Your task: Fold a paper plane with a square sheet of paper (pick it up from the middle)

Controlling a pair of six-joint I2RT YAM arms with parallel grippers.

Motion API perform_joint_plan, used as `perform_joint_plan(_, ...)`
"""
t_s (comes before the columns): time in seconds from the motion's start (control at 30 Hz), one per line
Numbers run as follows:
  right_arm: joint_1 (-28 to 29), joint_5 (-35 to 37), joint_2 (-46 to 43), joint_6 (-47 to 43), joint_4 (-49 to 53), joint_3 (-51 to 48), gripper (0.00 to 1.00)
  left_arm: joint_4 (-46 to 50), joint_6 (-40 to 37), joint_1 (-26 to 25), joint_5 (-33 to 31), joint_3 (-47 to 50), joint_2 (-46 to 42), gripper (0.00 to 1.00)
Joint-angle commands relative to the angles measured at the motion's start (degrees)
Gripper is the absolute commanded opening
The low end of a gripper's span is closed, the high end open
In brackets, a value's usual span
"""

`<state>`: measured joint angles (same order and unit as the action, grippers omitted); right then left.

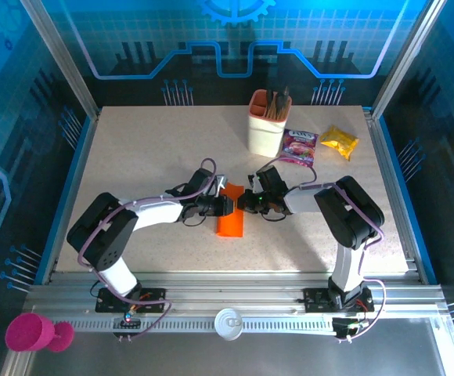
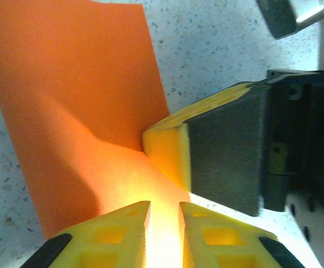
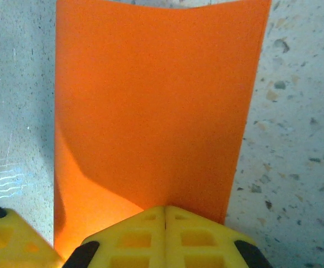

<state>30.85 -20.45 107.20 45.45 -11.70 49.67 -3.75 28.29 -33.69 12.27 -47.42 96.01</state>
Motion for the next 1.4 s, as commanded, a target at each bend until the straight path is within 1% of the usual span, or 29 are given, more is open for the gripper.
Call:
perform_joint_plan(0.0,0.6,0.2,2.3,0.0,1.7,-1.7,0.02,-0.6,-2.4,0.0,-3.0,1.1,1.0,0.2)
perform_joint_plan(0.07,0.6,-0.1,2.5,-0.1,1.6,-1.8,0.0,-0.9,-2.5,0.1,-4.0,1.7,1.4,0.19)
perform_joint_plan(0.5,0.6,-0.6,2.9,-0.2,1.1,-2.0,0.0,-3.7,-1.6,0.2,-6.6,5.5,3.1,0.18)
perform_joint_plan(0.63,0.6,-0.6,3.0,-0.3,1.2,-1.9,0.0,-2.8,-1.0,0.2,-5.3,4.2,1.2,0.18)
perform_joint_plan(0.73,0.6,-0.6,2.9,-0.4,1.4,-1.9,0.0,-1.8,-0.7,0.2,-4.9,2.4,-1.8,0.21)
perform_joint_plan(0.87,0.6,-0.4,3.2,-0.6,1.6,-1.7,0.0,0.0,-1.7,0.6,-4.4,-1.1,-2.5,0.23)
perform_joint_plan(1.1,0.6,-0.4,3.4,-0.6,1.7,-1.7,0.0,0.0,-3.0,2.7,-4.2,-4.0,1.7,0.17)
perform_joint_plan(1.2,0.6,-0.5,3.4,-0.7,1.7,-1.7,0.0,-0.7,-3.1,3.7,-4.4,-4.2,3.6,0.13)
perform_joint_plan(1.37,0.6,-0.6,3.8,-0.7,1.3,-1.9,0.0,-3.0,-2.5,4.1,-5.1,-2.3,6.1,0.11)
